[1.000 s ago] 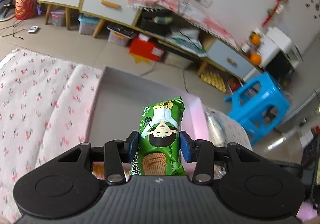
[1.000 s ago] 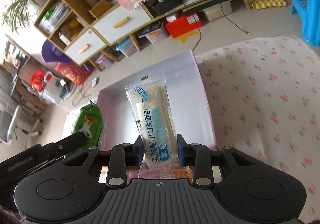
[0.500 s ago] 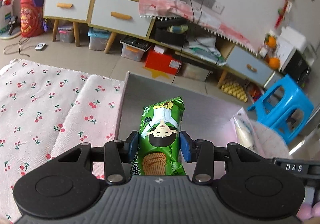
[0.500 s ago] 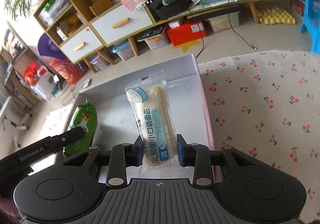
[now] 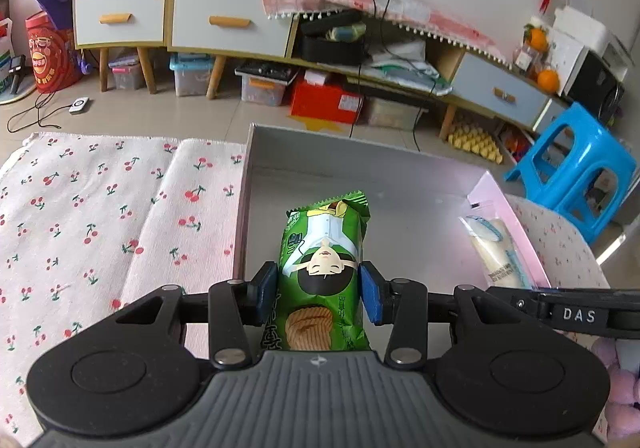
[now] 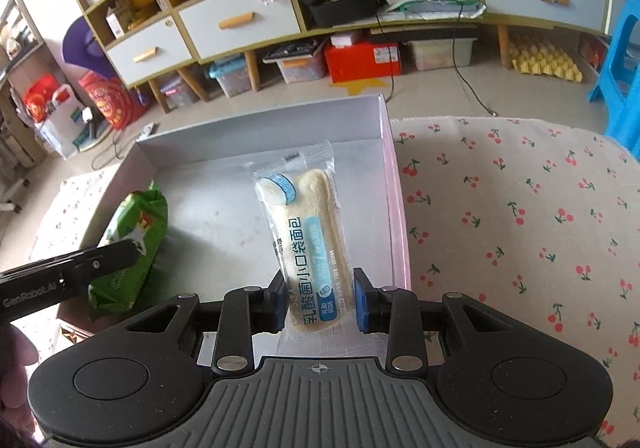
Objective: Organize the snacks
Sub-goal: 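Carry both bags into the pink box and open both tools to release, then withdraw both tools from the box back over the snack pile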
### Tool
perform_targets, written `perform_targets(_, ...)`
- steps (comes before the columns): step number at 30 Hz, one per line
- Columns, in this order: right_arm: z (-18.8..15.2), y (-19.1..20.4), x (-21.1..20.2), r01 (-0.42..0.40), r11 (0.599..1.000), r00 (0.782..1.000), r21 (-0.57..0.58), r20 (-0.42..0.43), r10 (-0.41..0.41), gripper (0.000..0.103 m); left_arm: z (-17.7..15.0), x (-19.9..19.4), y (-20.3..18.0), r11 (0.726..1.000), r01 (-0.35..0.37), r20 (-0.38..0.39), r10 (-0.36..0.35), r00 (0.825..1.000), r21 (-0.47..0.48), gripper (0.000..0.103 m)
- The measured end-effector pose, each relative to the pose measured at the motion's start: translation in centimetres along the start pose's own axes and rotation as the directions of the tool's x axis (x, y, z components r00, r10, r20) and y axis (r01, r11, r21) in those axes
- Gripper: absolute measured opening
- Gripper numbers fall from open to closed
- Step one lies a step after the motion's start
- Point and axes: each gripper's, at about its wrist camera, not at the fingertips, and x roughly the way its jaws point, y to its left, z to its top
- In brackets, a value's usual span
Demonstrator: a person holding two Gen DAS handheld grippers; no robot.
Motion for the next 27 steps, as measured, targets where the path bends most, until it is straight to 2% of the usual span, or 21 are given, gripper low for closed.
perform_targets(5, -0.1, 0.3, -0.1, 0.026, 1.0, 0.999, -0.006, -0.027, -0.026, 0.031, 0.1, -0.1, -0.5, 0.999, -0.028, -0.042, 0.029, 0.999, 0.02, 0.041)
perform_targets(11, 0.0, 0.3, -1.5, 0.028, 1.0, 1.0, -0.012, 0.005, -0.028, 0.034, 0.0, -0.4, -0.7, 0.999, -0.043, -0.048, 0.044, 0.998, 0.012, 0.043)
perform_targets(13, 0.2, 0.2, -2.1, 0.019, 1.0, 1.0, -0.004, 0.005, -0.019, 0.049, -0.1, -0.6, -0.8, 0.999, -0.036, -0.043, 0.036, 0.998, 0.001, 0.047)
perform_targets(15, 0.3, 0.2, -2.9, 0.01, 1.0, 1.0, 0.008, 0.011, -0.01, 0.057, 0.0, -0.9, -1.1, 1.0, -0.029, -0.044, 0.029, 0.999, -0.002, 0.056)
perform_targets(23, -0.1, 0.4, -6.2, 0.014, 0.999, 1.0, 0.031, 0.018, -0.015, 0.07, -0.3, -3.4, -2.9, 0.999, -0.042, -0.022, 0.042, 0.999, 0.028, 0.076)
perform_targets(25, -0.4, 0.5, -7.2, 0.018, 0.999, 1.0, 0.028, 0.017, -0.019, 0.078, -0.5, -4.1, -3.3, 0.998, -0.05, -0.022, 0.051, 0.998, 0.038, 0.08)
perform_targets(27, -0.8, 0.6, -8.2, 0.025, 0.999, 1.0, 0.028, 0.018, -0.026, 0.083, -0.6, -4.7, -3.6, 0.998, -0.055, -0.019, 0.055, 0.998, 0.037, 0.089)
